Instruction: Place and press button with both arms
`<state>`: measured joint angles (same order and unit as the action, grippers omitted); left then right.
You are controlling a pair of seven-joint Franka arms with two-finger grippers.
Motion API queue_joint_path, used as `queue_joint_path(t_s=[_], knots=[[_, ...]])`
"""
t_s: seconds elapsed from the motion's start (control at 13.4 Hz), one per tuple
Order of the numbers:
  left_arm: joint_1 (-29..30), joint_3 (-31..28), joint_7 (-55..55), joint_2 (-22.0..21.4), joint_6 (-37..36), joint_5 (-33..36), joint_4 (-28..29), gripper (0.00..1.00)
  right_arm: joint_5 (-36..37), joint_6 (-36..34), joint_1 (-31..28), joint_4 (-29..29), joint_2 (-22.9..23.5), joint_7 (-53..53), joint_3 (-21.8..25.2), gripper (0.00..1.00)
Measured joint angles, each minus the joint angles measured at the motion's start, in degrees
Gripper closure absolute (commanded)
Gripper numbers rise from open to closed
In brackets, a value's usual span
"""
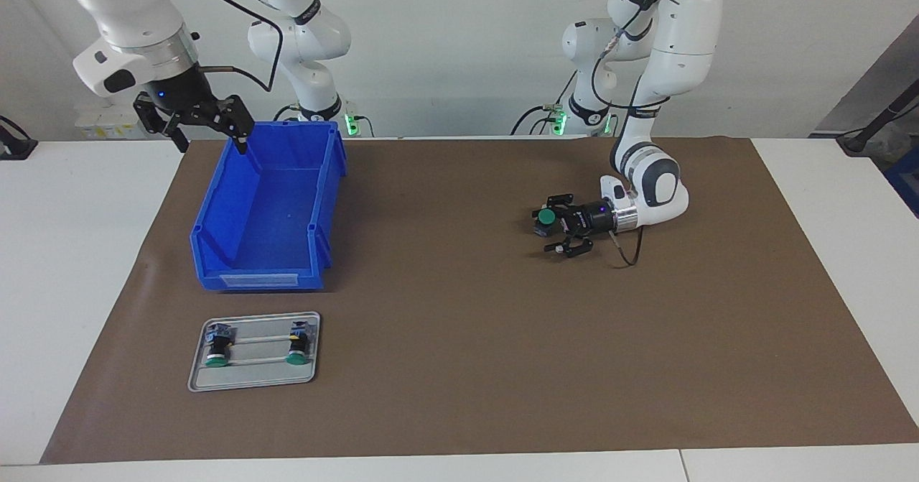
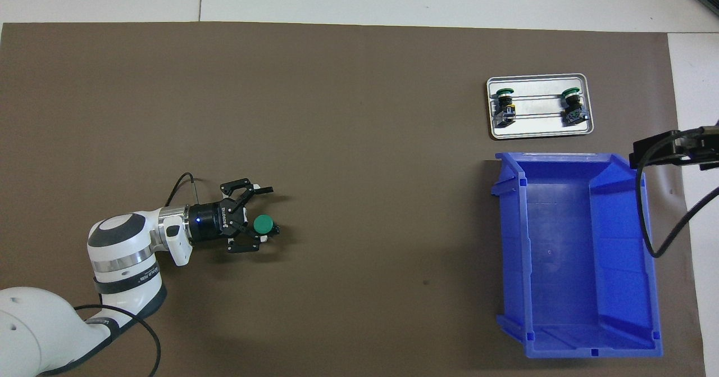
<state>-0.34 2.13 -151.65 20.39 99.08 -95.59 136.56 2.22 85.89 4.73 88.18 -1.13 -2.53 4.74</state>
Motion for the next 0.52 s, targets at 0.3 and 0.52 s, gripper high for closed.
queue_joint_path(t_s=[0.3, 0.52], knots=[[0.0, -0.1, -0.5, -0.3, 0.0, 0.1, 2.2, 0.02, 0.0, 0.0, 0.0, 0.0, 0.0, 0.0, 0.0, 0.00], [0.0, -0.1, -1.5, -0.7, 0.0, 0.1, 3.9, 0.01, 0.0, 0.0, 0.0, 0.0, 0.0, 0.0, 0.0, 0.00]])
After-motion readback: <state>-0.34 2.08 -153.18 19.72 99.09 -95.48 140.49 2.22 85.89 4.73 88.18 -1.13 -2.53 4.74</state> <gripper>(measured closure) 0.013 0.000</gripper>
